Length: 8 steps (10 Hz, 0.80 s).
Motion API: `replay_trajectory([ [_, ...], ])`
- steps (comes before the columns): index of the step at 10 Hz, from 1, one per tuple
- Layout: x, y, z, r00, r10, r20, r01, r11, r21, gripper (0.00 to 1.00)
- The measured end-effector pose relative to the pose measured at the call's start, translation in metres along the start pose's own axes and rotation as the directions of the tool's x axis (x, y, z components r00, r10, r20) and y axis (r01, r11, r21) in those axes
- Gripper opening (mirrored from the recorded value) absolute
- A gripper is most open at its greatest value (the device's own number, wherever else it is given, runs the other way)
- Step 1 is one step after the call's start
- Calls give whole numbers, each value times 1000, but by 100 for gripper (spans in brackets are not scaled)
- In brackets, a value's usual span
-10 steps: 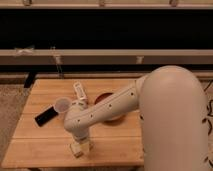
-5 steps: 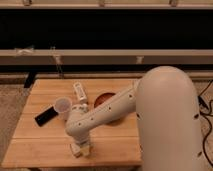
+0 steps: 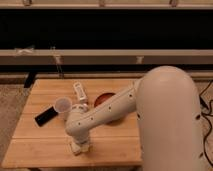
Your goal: Wipe the white sponge on the table
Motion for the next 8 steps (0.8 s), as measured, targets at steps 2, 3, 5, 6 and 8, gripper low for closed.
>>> replay_trajectory([
  [2,-4,2,-3,1000,13,0,-13,1000,-3,0],
  [3,-11,7,-6,1000,27,3,-27,1000,-8,0],
  [5,-48,33,-16,993,102,58,-101,995,-20,0],
  [6,-56,38,-17,990,116,77,-115,993,-23,0],
  [8,-60,45,-20,984,140,113,-138,990,-29,6],
])
